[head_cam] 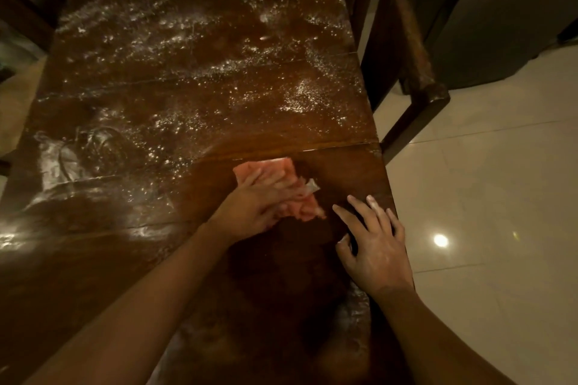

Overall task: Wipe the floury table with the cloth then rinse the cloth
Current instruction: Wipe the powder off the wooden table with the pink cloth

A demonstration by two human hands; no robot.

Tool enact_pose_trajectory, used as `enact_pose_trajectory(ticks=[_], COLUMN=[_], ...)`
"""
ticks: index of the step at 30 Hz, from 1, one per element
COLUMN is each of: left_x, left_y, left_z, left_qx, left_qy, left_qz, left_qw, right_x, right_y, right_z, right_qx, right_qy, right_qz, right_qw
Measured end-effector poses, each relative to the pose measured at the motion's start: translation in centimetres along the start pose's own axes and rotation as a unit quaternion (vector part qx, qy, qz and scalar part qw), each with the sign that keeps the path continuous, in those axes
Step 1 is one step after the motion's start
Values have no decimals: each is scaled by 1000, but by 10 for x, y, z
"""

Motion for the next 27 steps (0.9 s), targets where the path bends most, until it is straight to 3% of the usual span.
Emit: enact_pose_trajectory(ticks=[2,5,9,11,14,16,18,21,23,25,27], left_x=[-10,15,89,129,158,146,132,156,191,230,258], left_y=[-21,-57,-78,-77,-58,-48,-53,-90,-108,-117,-121], left_z=[30,66,67,39,-25,-38,-21,28,35,25,12], left_qx=[-52,-56,-61,-41,40,45,9,-72,-61,-41,-27], left_qy=[-47,-188,-319,-290,-102,16,77,-45,-137,-149,-110], left_qz=[-54,-151,-180,-156,-79,-30,-21,-115,-162,-175,-165], left_qw=[996,969,929,943,991,998,997,990,975,972,980], right_x=[1,5,4,5,5,4,3,5,5,3,4], right_y=[-3,-6,-6,-5,-3,-1,0,-1,-1,-1,-1], right_z=[0,-7,-15,-16,-17,-17,-18,-21,-21,-20,-20], right_qx=[8,28,40,39,43,52,62,71,76,79,85], right_qy=[3,48,111,126,133,131,129,129,129,130,131], right_qz=[-4,-13,-28,-30,-28,-25,-27,-28,-28,-33,-36], right_qw=[1000,998,993,991,990,990,989,989,988,988,987])
Point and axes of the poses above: each hand's wrist, its own x-axis towards the middle knuckle, its own y-axis out of the palm, z = x × y, the point moved 8 cm from there along x, towards the middle knuckle, and after that the axes turned 10 degrees about z, right-handed, at the moved point
